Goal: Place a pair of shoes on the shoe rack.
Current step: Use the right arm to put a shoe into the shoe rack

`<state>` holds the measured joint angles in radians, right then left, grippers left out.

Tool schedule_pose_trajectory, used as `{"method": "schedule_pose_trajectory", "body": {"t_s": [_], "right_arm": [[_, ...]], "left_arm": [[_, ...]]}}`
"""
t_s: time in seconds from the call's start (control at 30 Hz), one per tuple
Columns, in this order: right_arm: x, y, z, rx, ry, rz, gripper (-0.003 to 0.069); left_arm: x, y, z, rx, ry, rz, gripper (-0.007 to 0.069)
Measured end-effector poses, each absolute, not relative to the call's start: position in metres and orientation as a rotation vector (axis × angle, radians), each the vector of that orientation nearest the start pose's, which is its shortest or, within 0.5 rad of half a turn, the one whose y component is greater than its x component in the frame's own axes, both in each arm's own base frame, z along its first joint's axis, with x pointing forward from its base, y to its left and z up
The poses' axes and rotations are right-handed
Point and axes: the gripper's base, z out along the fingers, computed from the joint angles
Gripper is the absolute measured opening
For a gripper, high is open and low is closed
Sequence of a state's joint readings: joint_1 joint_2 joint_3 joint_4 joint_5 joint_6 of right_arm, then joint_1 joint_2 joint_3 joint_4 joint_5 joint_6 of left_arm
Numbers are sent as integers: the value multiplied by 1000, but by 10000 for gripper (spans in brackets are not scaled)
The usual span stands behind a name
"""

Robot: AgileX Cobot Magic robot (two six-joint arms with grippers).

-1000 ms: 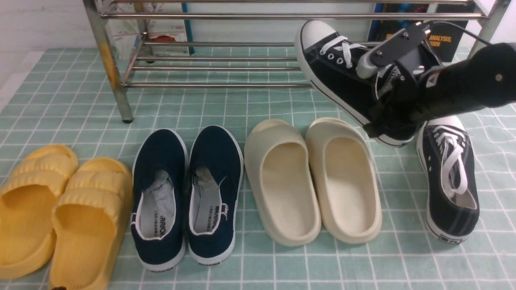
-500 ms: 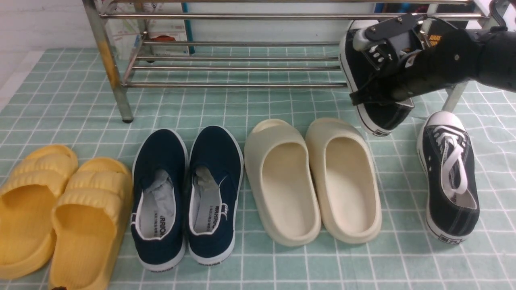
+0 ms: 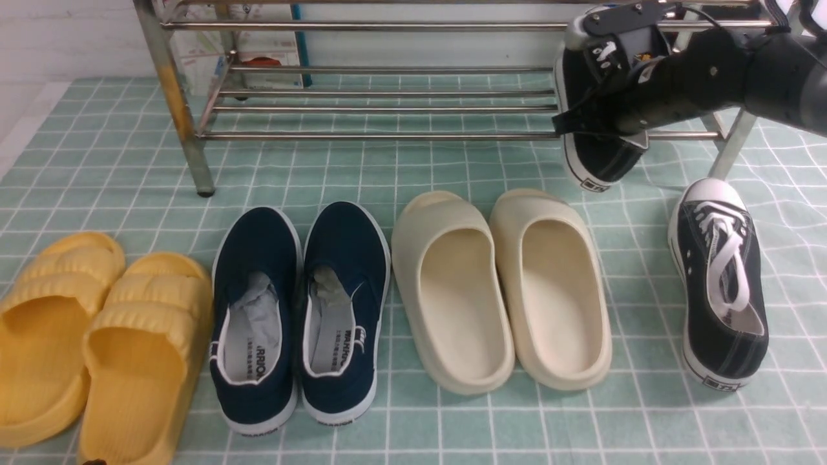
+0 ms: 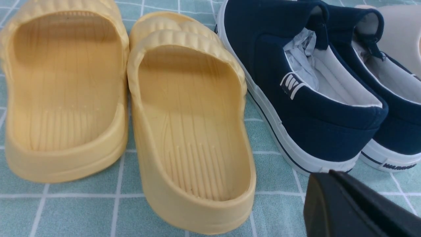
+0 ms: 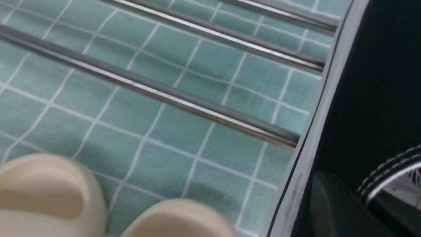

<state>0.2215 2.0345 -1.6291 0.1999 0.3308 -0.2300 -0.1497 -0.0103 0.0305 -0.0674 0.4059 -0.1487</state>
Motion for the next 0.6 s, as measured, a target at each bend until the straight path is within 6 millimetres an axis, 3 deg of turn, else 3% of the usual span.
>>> {"method": "schedule_pose_trajectory", "body": {"t_s": [0.4,0.6], "right_arm": [[472,114,234,-353,2165,139,25],[475,113,238,-367,2111,108,97]], "left_arm": [[51,-10,167,-40,1917,-269,-11],[51,-10,167,-40,1917,-269,-11]]}}
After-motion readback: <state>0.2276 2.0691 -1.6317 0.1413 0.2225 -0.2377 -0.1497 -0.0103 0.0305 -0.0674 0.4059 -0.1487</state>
